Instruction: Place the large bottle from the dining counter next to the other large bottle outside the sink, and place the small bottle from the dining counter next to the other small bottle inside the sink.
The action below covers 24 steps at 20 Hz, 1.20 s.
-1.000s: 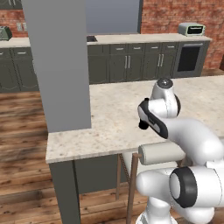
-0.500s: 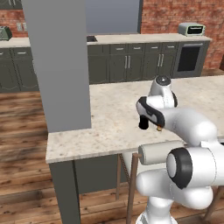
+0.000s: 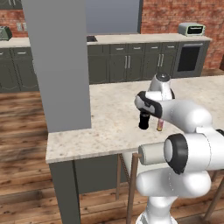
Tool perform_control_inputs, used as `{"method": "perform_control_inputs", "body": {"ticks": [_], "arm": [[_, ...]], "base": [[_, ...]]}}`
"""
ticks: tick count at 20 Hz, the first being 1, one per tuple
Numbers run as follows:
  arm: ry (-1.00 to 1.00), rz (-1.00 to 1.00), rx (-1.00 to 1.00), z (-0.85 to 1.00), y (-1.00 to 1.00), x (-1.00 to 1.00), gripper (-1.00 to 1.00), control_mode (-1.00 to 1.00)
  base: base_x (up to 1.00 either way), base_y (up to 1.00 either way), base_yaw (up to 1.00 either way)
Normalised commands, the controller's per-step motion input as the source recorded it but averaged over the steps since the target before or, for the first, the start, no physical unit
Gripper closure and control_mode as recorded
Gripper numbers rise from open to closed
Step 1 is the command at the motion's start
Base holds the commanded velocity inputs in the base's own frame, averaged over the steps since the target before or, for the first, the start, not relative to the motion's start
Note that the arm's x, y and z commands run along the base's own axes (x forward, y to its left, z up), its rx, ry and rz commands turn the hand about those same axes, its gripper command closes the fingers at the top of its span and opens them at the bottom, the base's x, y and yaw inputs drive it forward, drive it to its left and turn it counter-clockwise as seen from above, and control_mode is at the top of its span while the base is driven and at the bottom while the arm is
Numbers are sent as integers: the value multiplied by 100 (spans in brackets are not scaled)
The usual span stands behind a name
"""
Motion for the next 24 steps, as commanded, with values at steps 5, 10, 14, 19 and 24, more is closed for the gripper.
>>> {"method": "perform_control_inputs", "body": {"ticks": [5, 10, 14, 19, 24], "arm": [[0, 0, -1, -12, 0, 3, -100, -100], [0, 0, -4, -22, 0, 0, -100, -100], [0, 0, -3, -19, 0, 0, -100, -100], [0, 0, 0, -6, 0, 5, -100, -100], [0, 0, 0, 0, -2, 15, -100, -100]], "base": [[0, 0, 0], [0, 0, 0], [0, 0, 0], [0, 0, 0], [0, 0, 0]]}}
